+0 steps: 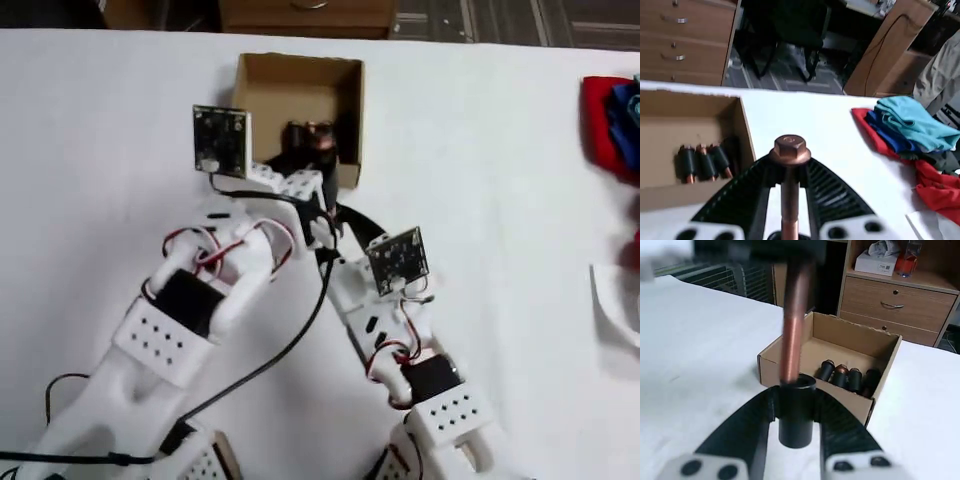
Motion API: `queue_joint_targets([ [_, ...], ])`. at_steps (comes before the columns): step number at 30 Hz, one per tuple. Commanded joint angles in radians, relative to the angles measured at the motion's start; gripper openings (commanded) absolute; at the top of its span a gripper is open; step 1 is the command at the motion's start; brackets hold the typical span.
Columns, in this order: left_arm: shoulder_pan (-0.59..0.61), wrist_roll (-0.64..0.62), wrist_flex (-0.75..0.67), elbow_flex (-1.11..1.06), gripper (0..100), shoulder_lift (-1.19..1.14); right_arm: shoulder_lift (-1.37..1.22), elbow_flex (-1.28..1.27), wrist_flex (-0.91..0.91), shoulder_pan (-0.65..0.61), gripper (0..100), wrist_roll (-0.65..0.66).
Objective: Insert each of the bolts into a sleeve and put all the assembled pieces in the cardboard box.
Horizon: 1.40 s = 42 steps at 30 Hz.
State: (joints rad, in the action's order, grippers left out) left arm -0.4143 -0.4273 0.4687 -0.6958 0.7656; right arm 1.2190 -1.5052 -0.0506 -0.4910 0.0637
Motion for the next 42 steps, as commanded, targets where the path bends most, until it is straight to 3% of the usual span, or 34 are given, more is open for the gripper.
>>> queue_joint_targets([
  [1,-0.003,0.071,-0.006,0.074,3,-0.003,0.031,0.011,0.018,-0.010,2.4,0.008],
  [8,-0.008,0.117,-0.132,-0.035,3,-0.003,0.033,0.014,0.018,-0.013,2.4,0.008],
  [25,-0.009,0.109,-0.129,-0.186,3,0.005,0.033,0.017,0.024,-0.005,2.4,0.006],
  [33,-0.003,0.115,0.040,-0.193,3,0.009,0.033,0.054,0.018,-0.004,2.4,0.006],
  [39,0.002,0.110,0.229,-0.107,24,0.103,0.025,0.051,0.016,-0.004,2.4,0.006],
  [42,0.031,0.110,0.356,-0.074,28,0.158,0.027,0.051,0.016,-0.004,2.4,0.006],
])
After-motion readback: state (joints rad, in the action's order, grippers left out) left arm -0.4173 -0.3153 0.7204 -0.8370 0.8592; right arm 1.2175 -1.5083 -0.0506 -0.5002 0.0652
